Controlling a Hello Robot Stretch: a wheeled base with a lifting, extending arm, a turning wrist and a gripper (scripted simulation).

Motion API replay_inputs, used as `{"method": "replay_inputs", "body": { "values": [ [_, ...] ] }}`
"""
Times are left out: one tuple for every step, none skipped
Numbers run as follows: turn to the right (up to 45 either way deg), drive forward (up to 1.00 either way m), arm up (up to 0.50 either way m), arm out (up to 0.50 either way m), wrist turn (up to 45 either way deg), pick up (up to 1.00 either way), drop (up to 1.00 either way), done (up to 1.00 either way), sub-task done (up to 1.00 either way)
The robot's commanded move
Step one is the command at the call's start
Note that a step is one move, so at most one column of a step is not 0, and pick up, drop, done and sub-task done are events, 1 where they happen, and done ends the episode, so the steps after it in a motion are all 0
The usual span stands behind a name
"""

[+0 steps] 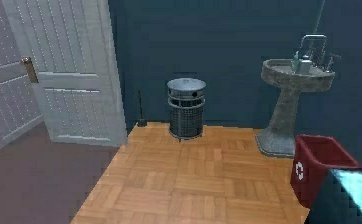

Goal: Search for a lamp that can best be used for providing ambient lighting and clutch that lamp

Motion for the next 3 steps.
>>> {"method": "replay_inputs", "body": {
  "values": [
    [0.0,0.0,0.0,0.0,0.0,1.0,0.0,0.0,0.0],
    [0.0,0.0,0.1,0.0,0.0,0.0,0.0,0.0,0.0],
    [0.0,0.0,0.0,0.0,0.0,0.0,0.0,1.0,0.0]
  ]
}}
